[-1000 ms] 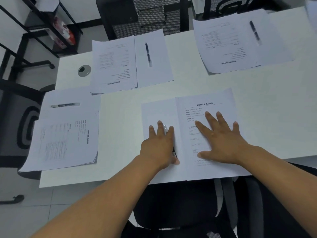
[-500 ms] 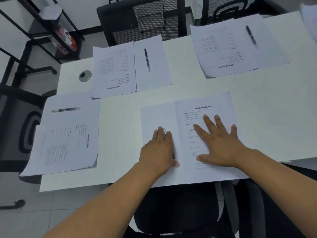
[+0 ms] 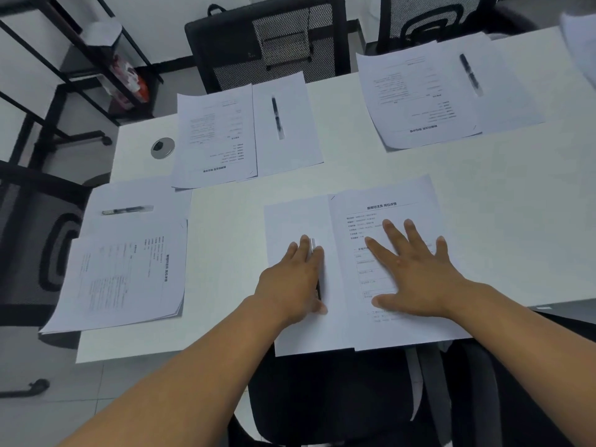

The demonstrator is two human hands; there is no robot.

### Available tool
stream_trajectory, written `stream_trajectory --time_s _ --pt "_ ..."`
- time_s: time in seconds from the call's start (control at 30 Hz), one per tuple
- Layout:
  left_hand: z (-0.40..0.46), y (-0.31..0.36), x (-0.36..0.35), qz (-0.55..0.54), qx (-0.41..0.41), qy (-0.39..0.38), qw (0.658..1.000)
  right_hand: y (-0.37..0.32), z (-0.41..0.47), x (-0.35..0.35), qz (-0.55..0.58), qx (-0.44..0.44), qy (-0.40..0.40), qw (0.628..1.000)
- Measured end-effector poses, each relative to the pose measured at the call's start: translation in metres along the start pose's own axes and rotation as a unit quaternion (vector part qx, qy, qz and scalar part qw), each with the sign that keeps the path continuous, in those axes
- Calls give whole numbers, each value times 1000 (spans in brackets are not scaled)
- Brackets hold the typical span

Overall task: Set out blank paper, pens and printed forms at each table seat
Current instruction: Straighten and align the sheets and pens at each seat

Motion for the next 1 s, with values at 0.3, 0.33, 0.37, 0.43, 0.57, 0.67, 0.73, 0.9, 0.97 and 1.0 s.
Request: stream_trajectory --time_s 0.3,0.33,0.37,0.43,0.57,0.67,0.73,0.9,0.97,1.0 --pt "2 -3 0 -24 -7 -1 1000 1 0 0 7 -2 0 1000" --pt "3 -3 0 -27 -6 -1 1000 1 0 0 7 -3 0 1000" --pt "3 -3 0 -30 -6 -2 1000 2 0 0 8 -4 0 1000" --pt "2 -3 0 -34 -4 -2 999 2 0 0 10 -3 1 1000" --pt "2 -3 -1 -39 -1 -2 999 3 1 1 13 -2 2 1000" --pt "3 -2 -1 -40 1 1 999 5 0 2 16 -5 4 1000" --pt "3 -2 -1 -41 3 1 999 5 0 3 17 -5 3 1000" --pt "2 -3 1 -40 9 -5 999 3 0 5 7 -9 -2 1000" --pt "3 -3 2 -43 13 -7 999 3 1 5 4 -9 -3 1000" --pt "3 -4 3 -43 14 -9 999 3 1 6 4 -8 -4 1000"
Point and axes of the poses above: each hand's wrist, its own z-axis towards the middle knuckle, its own x-axis out of the back of the hand, y = z × x, the point moved 3 cm from there along z, towards the middle knuckle, and after that the axes turned 7 degrees about -y, right-handed, at the moved point
